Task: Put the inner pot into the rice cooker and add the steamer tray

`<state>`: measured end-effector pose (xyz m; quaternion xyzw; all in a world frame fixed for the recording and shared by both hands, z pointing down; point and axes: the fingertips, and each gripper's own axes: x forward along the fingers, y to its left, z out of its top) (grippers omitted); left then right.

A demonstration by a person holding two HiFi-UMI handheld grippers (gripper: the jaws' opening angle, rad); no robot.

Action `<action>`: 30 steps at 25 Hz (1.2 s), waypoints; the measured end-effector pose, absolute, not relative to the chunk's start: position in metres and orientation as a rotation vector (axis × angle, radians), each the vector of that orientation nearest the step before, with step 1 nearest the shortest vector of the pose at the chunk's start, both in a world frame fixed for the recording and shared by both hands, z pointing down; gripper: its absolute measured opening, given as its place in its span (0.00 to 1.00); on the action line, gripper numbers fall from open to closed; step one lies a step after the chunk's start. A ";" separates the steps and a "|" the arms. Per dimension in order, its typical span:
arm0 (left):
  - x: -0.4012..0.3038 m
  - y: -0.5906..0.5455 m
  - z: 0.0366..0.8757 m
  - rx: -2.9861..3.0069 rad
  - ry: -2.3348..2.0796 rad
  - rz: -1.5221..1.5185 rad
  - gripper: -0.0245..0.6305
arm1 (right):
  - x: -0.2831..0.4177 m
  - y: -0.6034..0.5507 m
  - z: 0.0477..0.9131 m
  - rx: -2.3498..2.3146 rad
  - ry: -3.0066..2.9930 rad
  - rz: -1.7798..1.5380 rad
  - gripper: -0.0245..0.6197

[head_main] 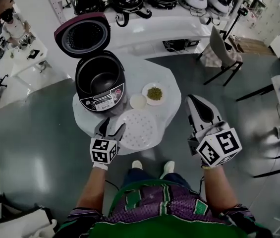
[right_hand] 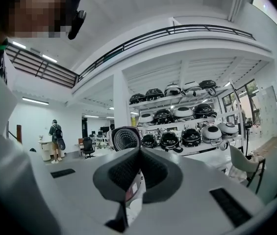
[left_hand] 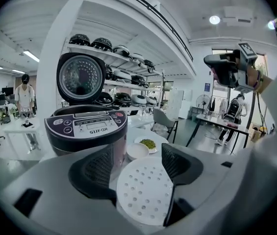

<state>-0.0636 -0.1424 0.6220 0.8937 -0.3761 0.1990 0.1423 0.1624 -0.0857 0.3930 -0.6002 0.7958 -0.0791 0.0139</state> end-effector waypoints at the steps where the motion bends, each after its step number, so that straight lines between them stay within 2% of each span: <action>1: -0.064 -0.143 0.627 2.573 -1.081 0.585 0.53 | 0.163 -0.086 0.393 -1.876 2.475 -0.247 0.05; 19: -0.083 -0.139 0.744 2.370 -1.049 0.814 0.53 | 0.168 -0.073 0.408 -1.999 2.437 -0.277 0.05; 30: -0.091 -0.148 0.784 2.269 -1.092 0.818 0.50 | 0.157 -0.074 0.425 -2.027 2.455 -0.313 0.05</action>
